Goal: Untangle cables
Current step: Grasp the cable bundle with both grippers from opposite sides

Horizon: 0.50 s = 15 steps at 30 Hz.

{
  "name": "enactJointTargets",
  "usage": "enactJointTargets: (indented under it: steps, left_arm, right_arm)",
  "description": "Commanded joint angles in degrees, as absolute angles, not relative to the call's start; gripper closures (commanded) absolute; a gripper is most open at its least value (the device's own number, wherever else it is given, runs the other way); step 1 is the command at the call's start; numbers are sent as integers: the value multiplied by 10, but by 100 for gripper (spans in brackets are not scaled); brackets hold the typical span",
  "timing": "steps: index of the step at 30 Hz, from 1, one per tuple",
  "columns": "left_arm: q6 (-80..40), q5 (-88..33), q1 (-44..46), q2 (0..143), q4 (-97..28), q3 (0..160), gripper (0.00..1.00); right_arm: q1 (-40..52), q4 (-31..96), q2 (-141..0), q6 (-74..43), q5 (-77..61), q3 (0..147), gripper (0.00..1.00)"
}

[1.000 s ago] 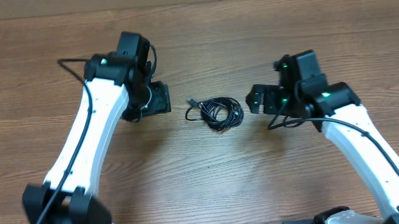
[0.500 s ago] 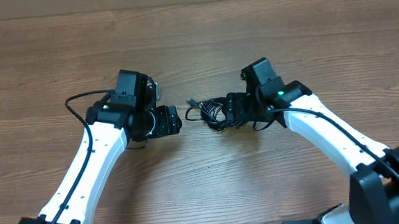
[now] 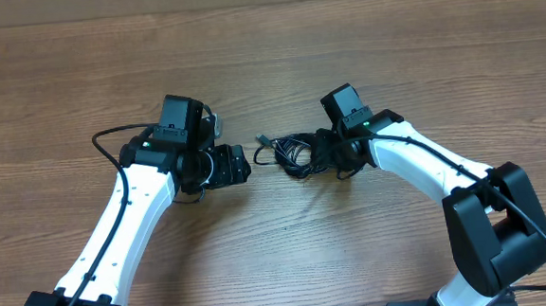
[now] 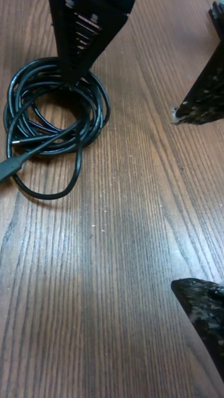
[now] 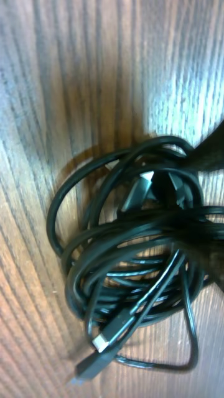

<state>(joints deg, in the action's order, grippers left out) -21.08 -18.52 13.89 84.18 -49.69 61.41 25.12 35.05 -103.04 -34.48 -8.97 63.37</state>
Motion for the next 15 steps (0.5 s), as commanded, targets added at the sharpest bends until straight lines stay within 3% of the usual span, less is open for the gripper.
enactJointTargets:
  steps: [1, 3, 6, 8, 15]
  left_arm:
    - [-215, -196, 144, 847, -496, 608, 20]
    - [-215, -196, 144, 847, -496, 608, 19]
    - [-215, -196, 144, 847, -495, 608, 18]
    - [-215, -196, 149, 847, -489, 608, 19]
    - [-215, -185, 203, 880, -439, 608, 20]
  right_arm:
    - [251, 350, -1033, -347, -86, 640, 78]
    - [251, 352, -1033, -347, -86, 631, 85]
    - [251, 343, -1033, -362, -86, 608, 87]
    - [251, 339, -1033, -362, -87, 605, 96]
    - [251, 334, -1033, -334, -115, 606, 96]
